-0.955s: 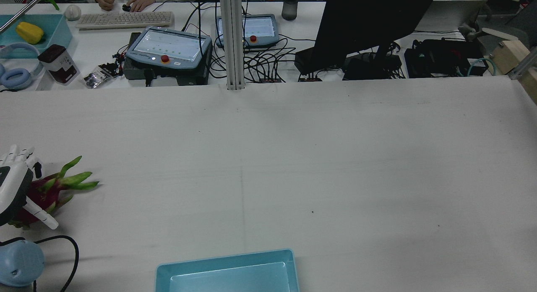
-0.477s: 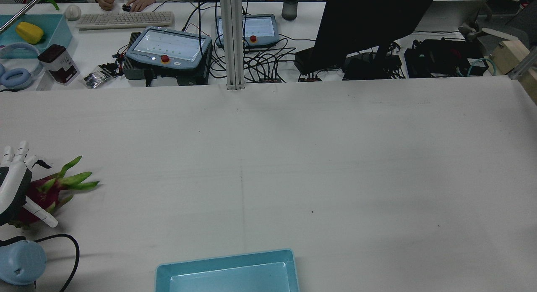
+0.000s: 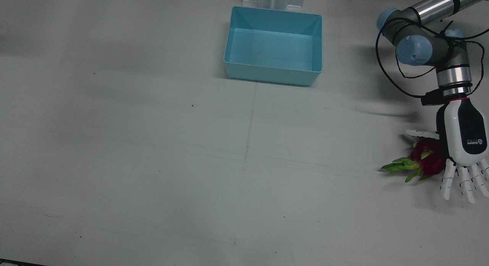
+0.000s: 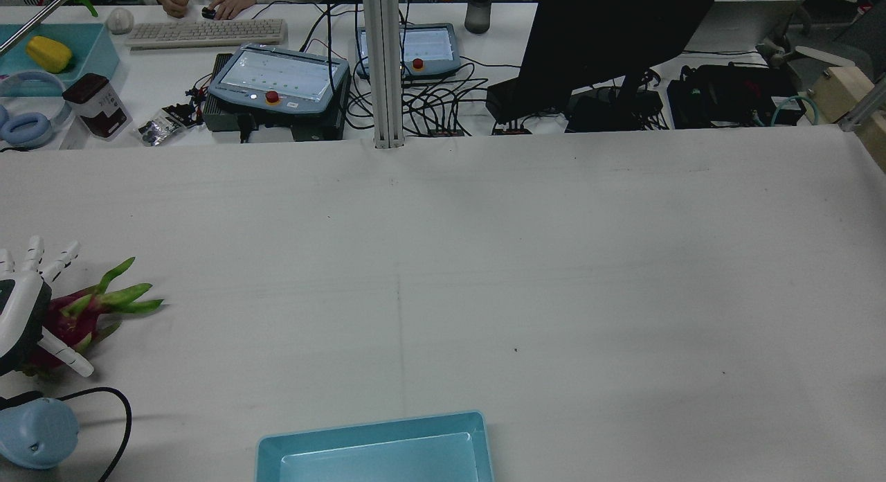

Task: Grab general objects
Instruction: 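Close the left hand fingers around the dragon fruit body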

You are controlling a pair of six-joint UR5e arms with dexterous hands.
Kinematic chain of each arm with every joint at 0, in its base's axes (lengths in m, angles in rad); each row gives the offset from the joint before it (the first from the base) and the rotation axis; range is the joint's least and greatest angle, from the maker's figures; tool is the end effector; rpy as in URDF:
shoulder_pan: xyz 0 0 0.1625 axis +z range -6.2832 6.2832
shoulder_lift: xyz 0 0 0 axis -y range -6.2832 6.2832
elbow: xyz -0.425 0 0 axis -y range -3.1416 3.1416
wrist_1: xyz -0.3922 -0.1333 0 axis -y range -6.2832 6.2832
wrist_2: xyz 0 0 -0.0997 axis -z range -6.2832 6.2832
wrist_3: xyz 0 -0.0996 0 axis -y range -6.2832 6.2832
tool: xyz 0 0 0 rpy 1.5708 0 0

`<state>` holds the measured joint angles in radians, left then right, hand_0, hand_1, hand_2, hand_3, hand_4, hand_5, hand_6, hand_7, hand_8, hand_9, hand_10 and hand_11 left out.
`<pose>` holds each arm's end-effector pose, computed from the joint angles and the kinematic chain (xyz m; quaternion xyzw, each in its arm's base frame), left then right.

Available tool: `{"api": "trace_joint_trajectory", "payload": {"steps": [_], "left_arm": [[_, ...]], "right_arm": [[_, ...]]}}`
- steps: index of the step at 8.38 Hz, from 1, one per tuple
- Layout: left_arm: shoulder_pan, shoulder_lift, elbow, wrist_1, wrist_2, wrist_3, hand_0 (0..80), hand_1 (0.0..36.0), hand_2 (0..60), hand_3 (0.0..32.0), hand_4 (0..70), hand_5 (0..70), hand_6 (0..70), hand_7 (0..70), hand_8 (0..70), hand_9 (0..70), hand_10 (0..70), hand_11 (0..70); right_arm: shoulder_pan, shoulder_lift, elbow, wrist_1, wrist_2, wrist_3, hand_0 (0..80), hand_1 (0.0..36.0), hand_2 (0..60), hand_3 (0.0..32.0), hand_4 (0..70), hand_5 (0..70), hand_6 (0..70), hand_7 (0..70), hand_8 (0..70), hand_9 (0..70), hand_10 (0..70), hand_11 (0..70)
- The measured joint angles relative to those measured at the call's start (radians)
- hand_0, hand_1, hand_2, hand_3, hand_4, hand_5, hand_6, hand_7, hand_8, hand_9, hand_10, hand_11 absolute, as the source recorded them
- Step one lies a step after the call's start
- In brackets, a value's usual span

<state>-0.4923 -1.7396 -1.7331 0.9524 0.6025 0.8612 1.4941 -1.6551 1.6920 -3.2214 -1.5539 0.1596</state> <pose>0.2773 -0.3931 0.5679 0.3677 0.4471 -0.6206 0.5290 0.1000 -0.4604 0.6754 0.0755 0.6876 -0.7212 0.0358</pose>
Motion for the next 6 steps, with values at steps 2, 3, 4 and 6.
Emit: {"api": "trace_joint_trajectory", "payload": {"steps": [2, 3, 4, 6], "left_arm": [[0.0, 0.0, 0.015, -0.008, 0.002, 0.001, 47.7, 13.6, 5.2, 6.0, 0.0, 70.0, 0.0, 7.8, 0.0, 0.1, 1.9, 4.1], [0.002, 0.0, 0.026, -0.014, 0.004, 0.001, 48.2, 14.3, 6.2, 0.0, 0.0, 70.0, 0.2, 9.0, 0.0, 0.4, 2.5, 5.1], [0.002, 0.0, 0.041, -0.023, 0.007, 0.001, 48.5, 14.8, 6.6, 0.0, 0.0, 70.0, 0.5, 9.3, 0.0, 0.4, 2.8, 5.5], [0.003, 0.0, 0.06, -0.035, 0.01, 0.001, 53.0, 24.1, 23.2, 0.0, 0.0, 70.0, 3.7, 14.8, 0.0, 1.5, 3.3, 7.1]], "right_arm": [[0.0, 0.0, 0.0, 0.0, 0.0, 0.0, 0.0, 0.0, 0.0, 0.0, 0.0, 0.0, 0.0, 0.0, 0.0, 0.0, 0.0, 0.0], [0.0, 0.0, 0.0, 0.0, 0.0, 0.0, 0.0, 0.0, 0.0, 0.0, 0.0, 0.0, 0.0, 0.0, 0.0, 0.0, 0.0, 0.0], [0.0, 0.0, 0.0, 0.0, 0.0, 0.0, 0.0, 0.0, 0.0, 0.0, 0.0, 0.0, 0.0, 0.0, 0.0, 0.0, 0.0, 0.0], [0.0, 0.0, 0.0, 0.0, 0.0, 0.0, 0.0, 0.0, 0.0, 0.0, 0.0, 0.0, 0.0, 0.0, 0.0, 0.0, 0.0, 0.0]]}}
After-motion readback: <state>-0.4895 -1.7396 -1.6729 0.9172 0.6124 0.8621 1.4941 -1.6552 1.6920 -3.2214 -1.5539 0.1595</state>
